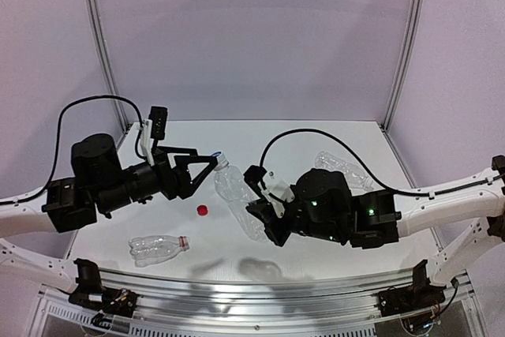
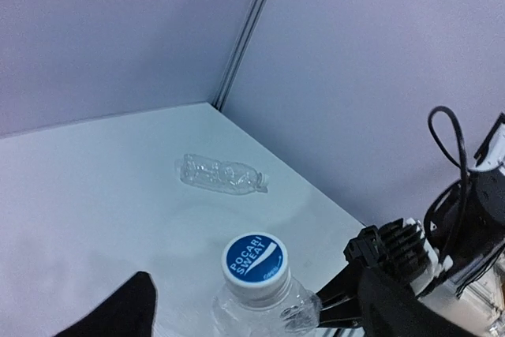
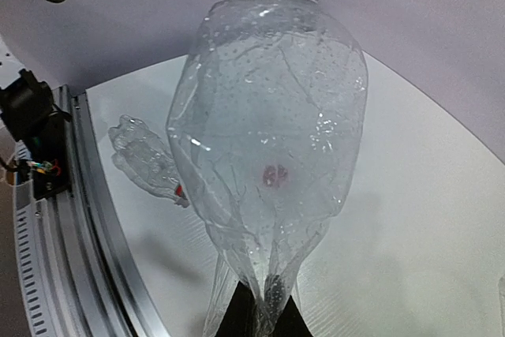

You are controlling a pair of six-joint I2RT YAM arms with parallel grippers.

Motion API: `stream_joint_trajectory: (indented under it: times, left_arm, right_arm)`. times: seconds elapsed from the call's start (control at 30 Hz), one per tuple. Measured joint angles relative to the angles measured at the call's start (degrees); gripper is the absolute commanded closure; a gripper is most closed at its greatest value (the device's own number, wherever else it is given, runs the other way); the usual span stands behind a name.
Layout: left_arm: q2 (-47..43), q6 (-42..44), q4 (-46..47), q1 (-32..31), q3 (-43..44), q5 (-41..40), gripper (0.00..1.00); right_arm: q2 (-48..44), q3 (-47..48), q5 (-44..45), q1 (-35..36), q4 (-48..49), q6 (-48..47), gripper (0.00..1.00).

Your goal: Unscrew the bottle caps

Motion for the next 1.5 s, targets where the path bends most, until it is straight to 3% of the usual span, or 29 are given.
stream_joint_trajectory:
  times: [0.13, 0.3, 0.57, 1.0, 1.23, 1.5]
  left_arm:
    - [-7.30, 2.84, 0.04, 1.44, -1.53, 4.63, 0.02]
    - [-14.14, 6.12, 0.74, 3.61, -2.45, 17.40, 0.04]
    - [-14.43, 8.39, 2.56, 3.61, -2.60, 29.16, 0.15]
    - [-6.23, 7.41, 5.46, 3.65, -2.60, 36.13, 0.53]
    - [-5.66, 6.97, 6.95, 3.65, -2.60, 38.25, 0.99]
    - [-4.46, 6.45, 5.64, 3.56, -1.36, 34.40, 1.00]
  right_arm:
    - [-3.28, -1.90, -7.58, -0.17, 1.79, -0.04, 1.00]
    - [-5.44, -2.93, -17.07, -0.17, 4.28, -0.15, 1.00]
    - [-5.81, -3.69, -29.03, -0.17, 6.71, -0.44, 1.00]
    - [-6.34, -4.83, -34.82, -0.22, 7.72, -1.38, 1.00]
    - [-6.34, -4.83, -34.40, -0.28, 7.69, -1.33, 1.00]
    - [-6.69, -4.70, -28.83, -0.31, 6.67, -0.66, 1.00]
